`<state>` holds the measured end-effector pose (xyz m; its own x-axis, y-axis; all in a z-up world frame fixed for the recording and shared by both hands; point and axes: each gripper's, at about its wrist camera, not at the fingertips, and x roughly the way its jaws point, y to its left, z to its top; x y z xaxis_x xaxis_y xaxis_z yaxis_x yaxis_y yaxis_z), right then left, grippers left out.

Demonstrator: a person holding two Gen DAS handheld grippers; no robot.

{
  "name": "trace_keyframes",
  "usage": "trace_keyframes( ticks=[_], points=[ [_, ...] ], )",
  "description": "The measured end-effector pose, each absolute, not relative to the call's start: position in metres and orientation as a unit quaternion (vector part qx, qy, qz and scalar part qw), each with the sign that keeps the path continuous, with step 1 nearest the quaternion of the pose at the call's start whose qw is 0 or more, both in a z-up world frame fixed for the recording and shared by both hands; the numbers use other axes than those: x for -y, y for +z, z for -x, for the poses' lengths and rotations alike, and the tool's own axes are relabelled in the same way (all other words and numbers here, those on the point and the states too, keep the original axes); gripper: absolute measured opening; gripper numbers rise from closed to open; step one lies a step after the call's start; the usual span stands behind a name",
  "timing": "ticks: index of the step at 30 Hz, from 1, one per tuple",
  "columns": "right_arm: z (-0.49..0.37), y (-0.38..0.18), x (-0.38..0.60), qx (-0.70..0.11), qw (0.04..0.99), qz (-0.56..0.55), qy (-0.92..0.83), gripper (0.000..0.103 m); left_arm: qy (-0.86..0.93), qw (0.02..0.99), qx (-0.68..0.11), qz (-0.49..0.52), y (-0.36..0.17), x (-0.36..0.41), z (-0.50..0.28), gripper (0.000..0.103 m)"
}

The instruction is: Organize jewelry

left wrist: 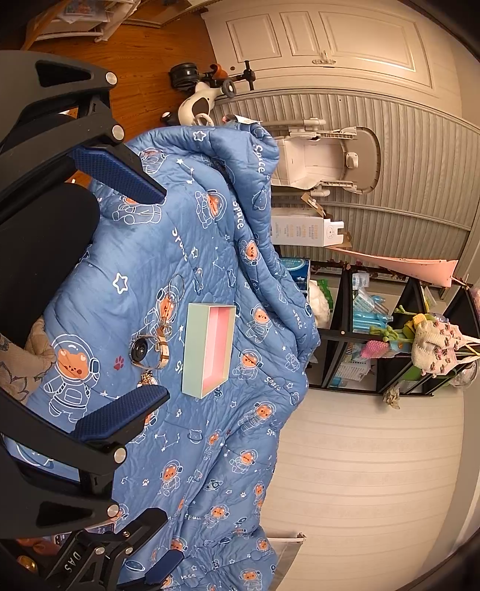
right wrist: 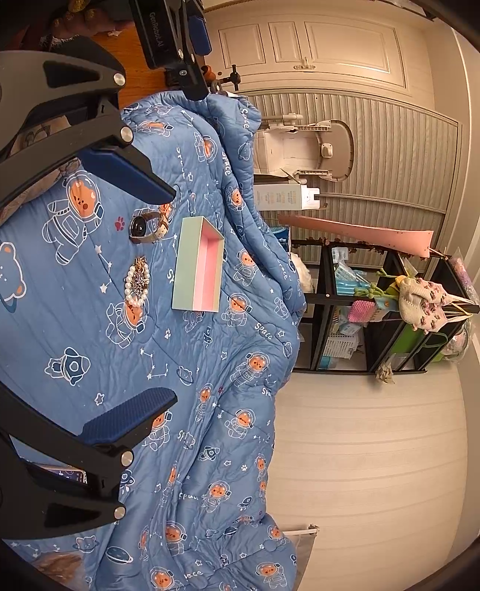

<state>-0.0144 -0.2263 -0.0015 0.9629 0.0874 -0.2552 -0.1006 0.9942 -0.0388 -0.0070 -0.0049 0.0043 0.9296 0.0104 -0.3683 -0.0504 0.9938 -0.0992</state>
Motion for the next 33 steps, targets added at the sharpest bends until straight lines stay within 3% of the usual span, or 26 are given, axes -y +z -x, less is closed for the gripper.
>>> trace_keyframes(
  ticks=[33],
  points=[
    [0.0127,-0.0028,0.225,-0.13,0.99,0.027,0.047,0.098,0.015,0.981,-0.188,0.054,0.0037,0.0047,0.0063,0.096]
  ],
)
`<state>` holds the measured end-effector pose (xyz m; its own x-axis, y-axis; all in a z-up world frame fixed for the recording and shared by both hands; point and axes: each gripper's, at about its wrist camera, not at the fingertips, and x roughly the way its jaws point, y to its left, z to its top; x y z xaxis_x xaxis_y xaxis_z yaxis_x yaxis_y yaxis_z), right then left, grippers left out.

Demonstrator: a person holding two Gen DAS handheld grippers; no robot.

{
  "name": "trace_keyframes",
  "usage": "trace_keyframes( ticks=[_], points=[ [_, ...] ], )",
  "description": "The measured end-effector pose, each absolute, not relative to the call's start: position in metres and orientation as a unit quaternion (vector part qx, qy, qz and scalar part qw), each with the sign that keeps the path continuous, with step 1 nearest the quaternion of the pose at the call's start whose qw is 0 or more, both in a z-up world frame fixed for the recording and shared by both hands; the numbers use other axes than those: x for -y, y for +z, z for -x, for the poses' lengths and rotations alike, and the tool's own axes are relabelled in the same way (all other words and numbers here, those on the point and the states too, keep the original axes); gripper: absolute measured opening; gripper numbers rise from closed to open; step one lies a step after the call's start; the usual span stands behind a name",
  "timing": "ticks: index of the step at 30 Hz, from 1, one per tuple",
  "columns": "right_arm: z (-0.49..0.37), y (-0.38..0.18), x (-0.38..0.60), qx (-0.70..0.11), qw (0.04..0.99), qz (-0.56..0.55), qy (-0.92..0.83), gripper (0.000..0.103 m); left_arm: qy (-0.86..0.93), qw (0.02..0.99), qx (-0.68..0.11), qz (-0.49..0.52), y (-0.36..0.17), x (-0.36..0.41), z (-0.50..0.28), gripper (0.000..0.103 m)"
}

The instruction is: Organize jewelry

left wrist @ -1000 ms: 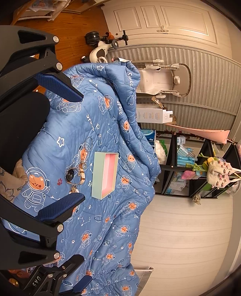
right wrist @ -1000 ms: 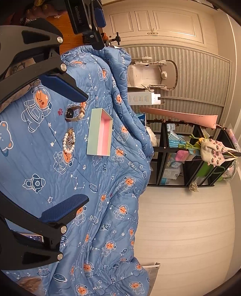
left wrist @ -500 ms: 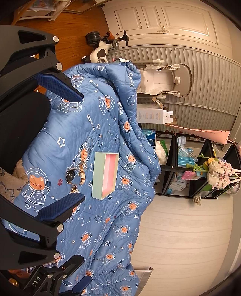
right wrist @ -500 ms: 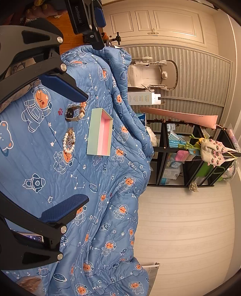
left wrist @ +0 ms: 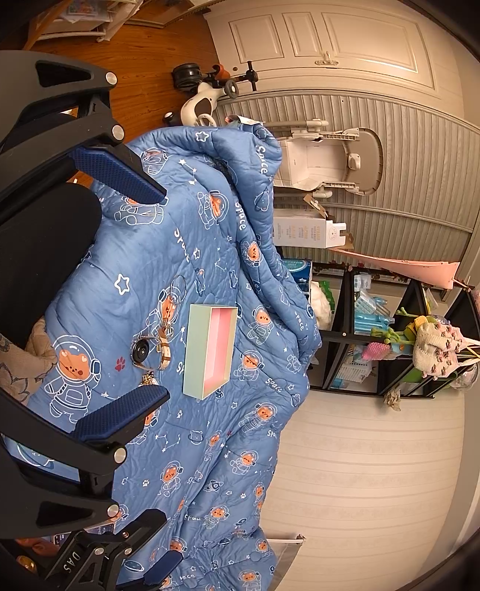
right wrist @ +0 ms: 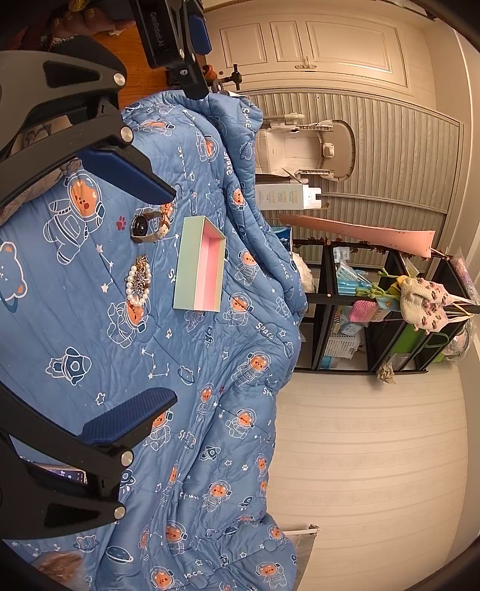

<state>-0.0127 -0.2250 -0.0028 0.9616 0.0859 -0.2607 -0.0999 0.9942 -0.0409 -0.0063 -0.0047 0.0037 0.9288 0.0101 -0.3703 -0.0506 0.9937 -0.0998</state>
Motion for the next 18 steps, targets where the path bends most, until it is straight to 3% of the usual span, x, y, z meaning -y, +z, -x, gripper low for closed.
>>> trace_keyframes(
  ticks=[18],
  points=[
    [0.0129,-0.004,0.2239,-0.132,0.99,0.029,0.047,0.098,0.016,0.98,-0.189,0.054,0.0037,0.0045,0.006,0.096]
  ],
)
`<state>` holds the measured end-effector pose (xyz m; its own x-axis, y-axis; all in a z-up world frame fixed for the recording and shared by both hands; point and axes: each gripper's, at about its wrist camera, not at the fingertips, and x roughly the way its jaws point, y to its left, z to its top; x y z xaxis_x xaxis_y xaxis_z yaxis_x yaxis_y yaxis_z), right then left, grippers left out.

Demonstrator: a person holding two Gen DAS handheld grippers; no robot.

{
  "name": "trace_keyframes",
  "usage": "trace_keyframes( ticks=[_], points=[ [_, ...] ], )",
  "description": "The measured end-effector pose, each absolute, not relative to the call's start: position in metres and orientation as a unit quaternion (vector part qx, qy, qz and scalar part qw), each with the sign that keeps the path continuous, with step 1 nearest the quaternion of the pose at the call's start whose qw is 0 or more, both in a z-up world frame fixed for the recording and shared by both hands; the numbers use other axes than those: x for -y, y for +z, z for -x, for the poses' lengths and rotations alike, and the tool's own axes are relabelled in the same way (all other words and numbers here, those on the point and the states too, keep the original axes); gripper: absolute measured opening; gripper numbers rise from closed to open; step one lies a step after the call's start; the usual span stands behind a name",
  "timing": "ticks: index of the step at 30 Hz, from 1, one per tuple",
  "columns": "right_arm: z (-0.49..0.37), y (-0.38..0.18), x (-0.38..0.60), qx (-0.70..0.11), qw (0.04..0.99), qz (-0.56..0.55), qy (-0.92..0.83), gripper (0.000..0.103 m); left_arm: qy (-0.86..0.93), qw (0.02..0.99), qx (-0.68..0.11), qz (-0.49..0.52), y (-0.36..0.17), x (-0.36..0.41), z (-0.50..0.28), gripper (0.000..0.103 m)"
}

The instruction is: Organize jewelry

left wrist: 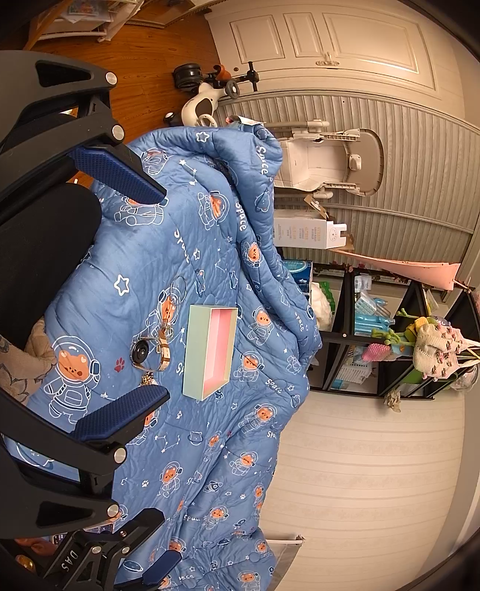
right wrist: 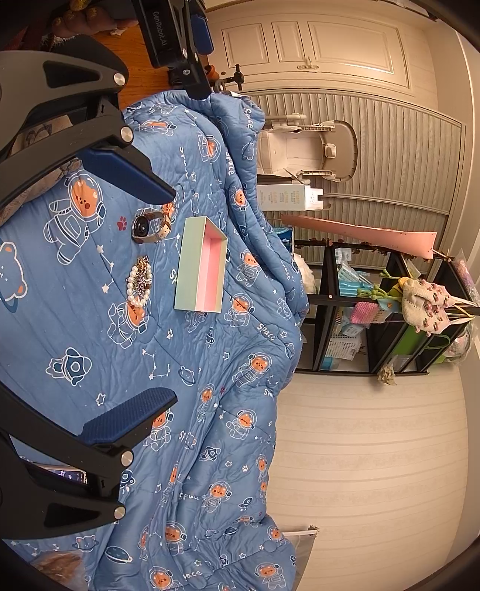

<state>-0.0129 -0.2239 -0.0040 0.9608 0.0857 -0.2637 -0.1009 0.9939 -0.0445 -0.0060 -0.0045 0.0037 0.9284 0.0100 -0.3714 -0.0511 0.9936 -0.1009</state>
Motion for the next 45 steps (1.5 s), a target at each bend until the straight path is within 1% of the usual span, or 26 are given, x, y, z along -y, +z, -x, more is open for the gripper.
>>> trace_keyframes(
  ticks=[7,11,17,20,23,25,28,31,33,38,39,40,42,45],
  points=[
    [0.012,-0.005,0.222,-0.136,0.989,0.03,0.057,0.098,0.015,0.98,-0.19,0.055,0.003,0.004,0.005,0.096],
    [0.004,-0.011,0.219,-0.161,0.982,0.034,0.096,0.098,0.015,0.978,-0.199,0.064,0.0,0.0,0.004,0.096],
    [-0.021,-0.026,0.225,-0.226,0.967,0.004,0.121,0.098,0.008,0.967,-0.23,0.105,-0.012,-0.019,-0.006,0.096],
    [-0.043,-0.036,0.23,-0.277,0.954,-0.013,0.117,0.098,0.002,0.959,-0.248,0.139,-0.018,-0.031,-0.016,0.096],
    [-0.069,-0.053,0.236,-0.333,0.933,-0.026,0.134,0.098,-0.013,0.952,-0.25,0.175,-0.026,-0.051,-0.029,0.096],
    [-0.084,-0.062,0.241,-0.349,0.927,-0.025,0.134,0.098,-0.017,0.95,-0.263,0.165,-0.031,-0.058,-0.04,0.096],
    [-0.104,-0.071,0.249,-0.36,0.925,-0.008,0.119,0.098,-0.027,0.941,-0.308,0.139,-0.04,-0.061,-0.065,0.096],
    [-0.126,-0.079,0.26,-0.384,0.916,-0.014,0.112,0.097,-0.044,0.927,-0.341,0.15,-0.053,-0.063,-0.083,0.096],
    [-0.142,-0.083,0.267,-0.404,0.907,-0.028,0.112,0.094,-0.048,0.922,-0.356,0.144,-0.062,-0.059,-0.092,0.096],
    [-0.181,-0.098,0.269,-0.446,0.888,-0.028,0.113,0.073,-0.066,0.918,-0.373,0.119,-0.075,-0.044,-0.112,0.095],
    [-0.188,-0.1,0.268,-0.45,0.885,-0.027,0.115,0.071,-0.072,0.917,-0.375,0.113,-0.076,-0.04,-0.117,0.092],
    [-0.193,-0.101,0.266,-0.453,0.883,-0.027,0.115,0.066,-0.078,0.917,-0.378,0.104,-0.076,-0.035,-0.123,0.087],
    [-0.205,-0.102,0.265,-0.456,0.881,-0.034,0.118,0.063,-0.092,0.916,-0.382,0.084,-0.077,-0.025,-0.135,0.079],
    [-0.221,-0.106,0.262,-0.466,0.876,-0.034,0.118,0.056,-0.106,0.912,-0.392,0.065,-0.08,-0.01,-0.152,0.073]
  ],
)
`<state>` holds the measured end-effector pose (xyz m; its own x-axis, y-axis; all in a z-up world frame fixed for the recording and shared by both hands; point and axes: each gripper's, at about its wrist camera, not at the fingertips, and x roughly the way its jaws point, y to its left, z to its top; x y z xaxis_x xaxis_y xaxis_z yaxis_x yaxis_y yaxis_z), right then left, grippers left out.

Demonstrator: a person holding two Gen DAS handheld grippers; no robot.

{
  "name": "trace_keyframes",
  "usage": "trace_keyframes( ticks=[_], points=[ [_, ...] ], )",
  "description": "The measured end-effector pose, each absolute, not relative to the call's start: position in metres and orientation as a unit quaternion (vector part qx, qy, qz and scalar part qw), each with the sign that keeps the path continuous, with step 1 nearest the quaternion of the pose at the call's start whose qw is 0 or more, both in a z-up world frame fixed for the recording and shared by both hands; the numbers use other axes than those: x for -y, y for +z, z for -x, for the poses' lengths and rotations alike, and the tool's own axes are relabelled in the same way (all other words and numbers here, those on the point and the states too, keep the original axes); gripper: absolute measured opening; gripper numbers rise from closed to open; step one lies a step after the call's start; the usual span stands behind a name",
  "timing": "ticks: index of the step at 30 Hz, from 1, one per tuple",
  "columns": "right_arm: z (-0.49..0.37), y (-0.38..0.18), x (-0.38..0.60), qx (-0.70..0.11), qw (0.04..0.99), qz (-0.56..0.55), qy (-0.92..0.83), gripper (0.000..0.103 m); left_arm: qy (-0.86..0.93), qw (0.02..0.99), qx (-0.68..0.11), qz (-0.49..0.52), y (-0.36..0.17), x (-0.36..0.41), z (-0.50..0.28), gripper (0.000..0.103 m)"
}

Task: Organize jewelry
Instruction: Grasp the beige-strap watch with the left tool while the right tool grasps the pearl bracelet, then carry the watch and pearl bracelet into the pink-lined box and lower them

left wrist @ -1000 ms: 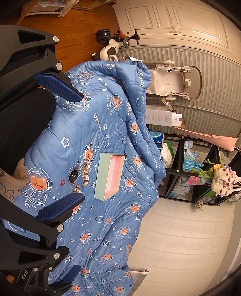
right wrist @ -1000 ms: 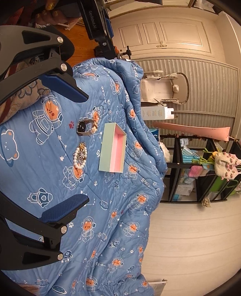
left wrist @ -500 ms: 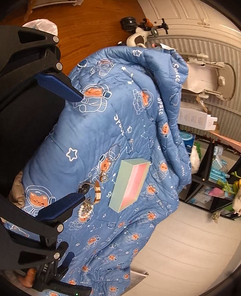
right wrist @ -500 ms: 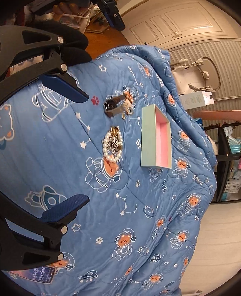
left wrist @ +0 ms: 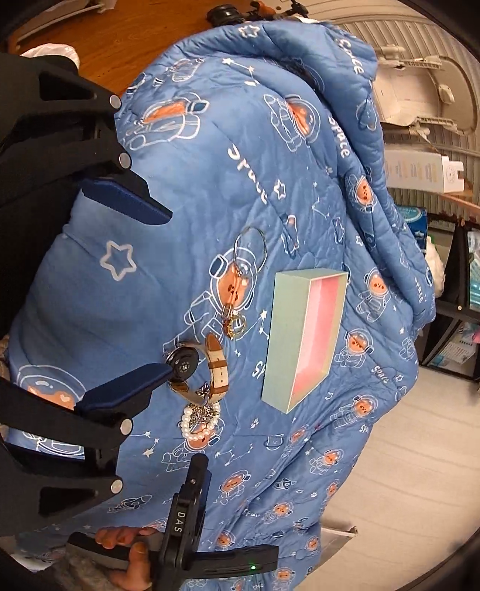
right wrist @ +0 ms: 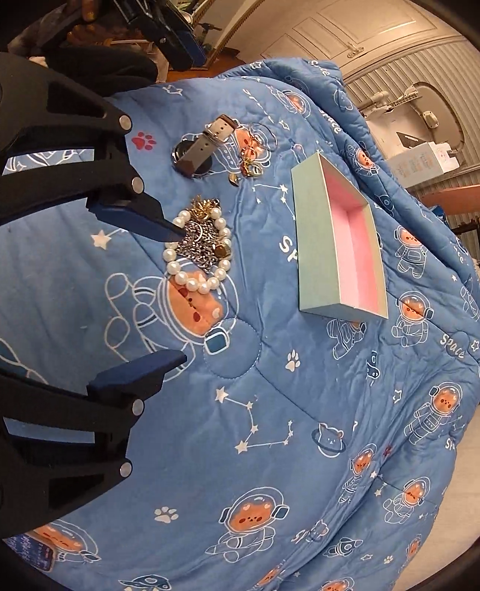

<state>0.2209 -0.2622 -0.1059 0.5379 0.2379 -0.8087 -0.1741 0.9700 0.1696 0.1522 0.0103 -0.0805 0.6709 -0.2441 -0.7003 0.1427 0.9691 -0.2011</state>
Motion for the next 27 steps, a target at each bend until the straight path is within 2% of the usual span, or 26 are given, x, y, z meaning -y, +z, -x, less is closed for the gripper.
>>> trace_keyframes(
  ticks=[2,5,14,17,19,23,24,27],
  points=[
    [-0.23,-0.111,0.26,-0.477,0.87,-0.035,0.12,0.046,-0.114,0.908,-0.399,0.063,-0.084,-0.002,-0.163,0.068],
    [-0.239,-0.118,0.256,-0.488,0.863,-0.034,0.123,0.039,-0.122,0.904,-0.407,0.052,-0.09,0.01,-0.177,0.059],
    [-0.254,-0.134,0.246,-0.502,0.856,-0.012,0.124,0.028,-0.132,0.892,-0.43,0.04,-0.108,0.031,-0.205,0.041],
    [-0.254,-0.135,0.244,-0.499,0.858,-0.004,0.125,0.023,-0.137,0.89,-0.432,0.043,-0.11,0.034,-0.21,0.031],
    [-0.254,-0.136,0.243,-0.496,0.859,0.001,0.126,0.019,-0.14,0.89,-0.431,0.043,-0.11,0.037,-0.212,0.021],
    [-0.252,-0.136,0.24,-0.49,0.862,0.013,0.133,0.012,-0.146,0.889,-0.432,0.051,-0.111,0.041,-0.216,0.012],
    [-0.251,-0.136,0.24,-0.488,0.862,0.016,0.134,0.012,-0.148,0.888,-0.432,0.053,-0.111,0.041,-0.216,0.006],
    [-0.249,-0.136,0.239,-0.482,0.865,0.02,0.135,0.012,-0.147,0.89,-0.428,0.056,-0.111,0.042,-0.215,0.005]
  ],
)
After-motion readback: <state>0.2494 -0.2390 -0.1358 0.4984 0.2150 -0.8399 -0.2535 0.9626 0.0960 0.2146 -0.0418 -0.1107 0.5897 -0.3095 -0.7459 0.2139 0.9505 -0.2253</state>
